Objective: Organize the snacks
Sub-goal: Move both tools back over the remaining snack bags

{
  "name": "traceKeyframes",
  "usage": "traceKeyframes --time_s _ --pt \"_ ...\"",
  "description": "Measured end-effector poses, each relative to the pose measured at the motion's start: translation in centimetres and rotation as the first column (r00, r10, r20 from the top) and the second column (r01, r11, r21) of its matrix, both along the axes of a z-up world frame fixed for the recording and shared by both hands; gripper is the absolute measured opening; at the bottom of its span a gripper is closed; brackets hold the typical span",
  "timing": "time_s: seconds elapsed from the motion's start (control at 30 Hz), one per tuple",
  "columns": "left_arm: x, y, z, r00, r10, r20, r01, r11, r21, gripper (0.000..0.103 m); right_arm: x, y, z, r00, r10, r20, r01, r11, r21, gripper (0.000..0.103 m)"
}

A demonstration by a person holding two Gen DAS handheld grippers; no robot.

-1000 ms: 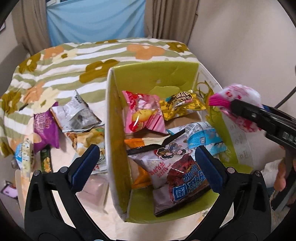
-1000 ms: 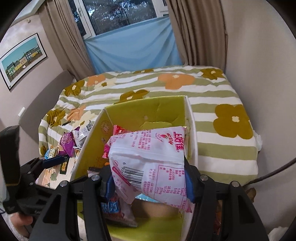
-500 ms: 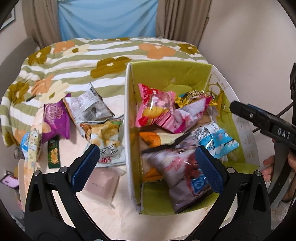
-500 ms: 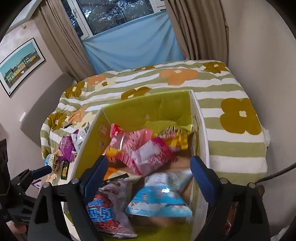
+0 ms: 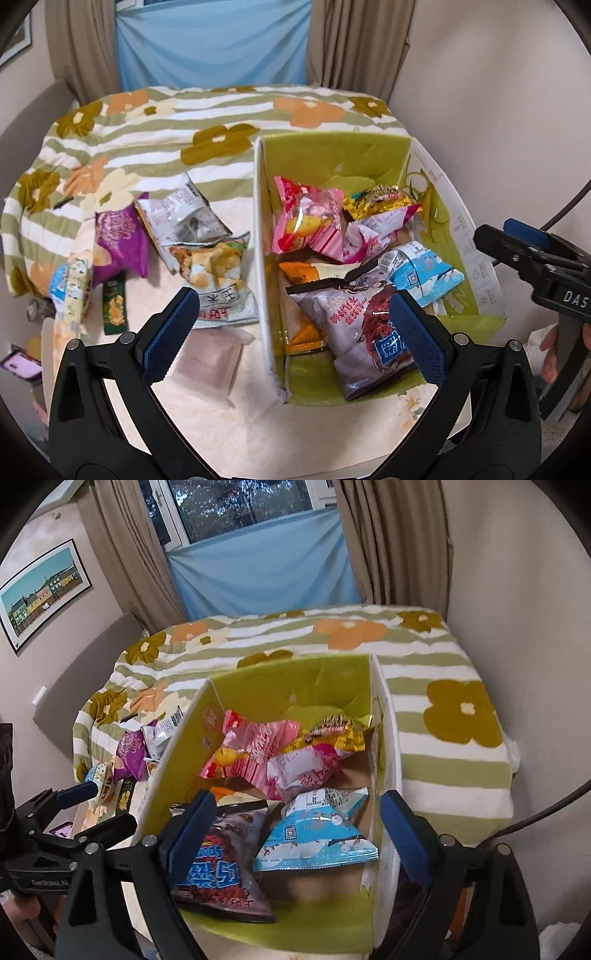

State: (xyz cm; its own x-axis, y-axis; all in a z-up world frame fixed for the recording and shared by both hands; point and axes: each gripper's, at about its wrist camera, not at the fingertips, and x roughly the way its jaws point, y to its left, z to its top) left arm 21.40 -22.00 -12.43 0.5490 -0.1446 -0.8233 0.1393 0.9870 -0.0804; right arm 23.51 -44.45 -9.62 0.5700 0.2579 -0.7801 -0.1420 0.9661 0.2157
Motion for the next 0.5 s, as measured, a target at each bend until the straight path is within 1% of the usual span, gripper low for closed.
traceKeyframes --time_s 0.07,0.2,0.3,0.4,0.5 --pt "-0.5 0.6 0.9 1.000 0.016 0.008 -0.016 1.000 -0.005 0.102 -0.5 0.3 1.0 1.000 0.001 0.017 -0.001 1.000 -0.009 0.088" --pt "-1.6 2.7 3.0 0.997 0.064 0.042 -0.063 0.998 -0.021 0.102 -1.6 1.5 3.7 0.997 0.009 0.078 -0.009 1.000 -0.011 0.089" --pt "-2.6 4.4 3.9 0.994 0.100 0.050 -0.099 0.995 -0.019 0.102 -2.2 2.7 5.1 0.994 0.032 0.108 -0.031 0.999 -0.009 0.089" --pt "-3.8 6.5 4.2 0.987 0.152 0.050 -0.152 0.988 -0.003 0.102 -2.7 4.7 5.7 0.990 0.069 0.122 -0.065 0.997 -0.032 0.089" --pt "-5.4 9.0 4.1 0.975 0.215 0.048 -0.216 0.976 0.004 0.102 -3.2 6.9 5.5 0.982 0.126 0.139 -0.124 0.992 -0.023 0.089"
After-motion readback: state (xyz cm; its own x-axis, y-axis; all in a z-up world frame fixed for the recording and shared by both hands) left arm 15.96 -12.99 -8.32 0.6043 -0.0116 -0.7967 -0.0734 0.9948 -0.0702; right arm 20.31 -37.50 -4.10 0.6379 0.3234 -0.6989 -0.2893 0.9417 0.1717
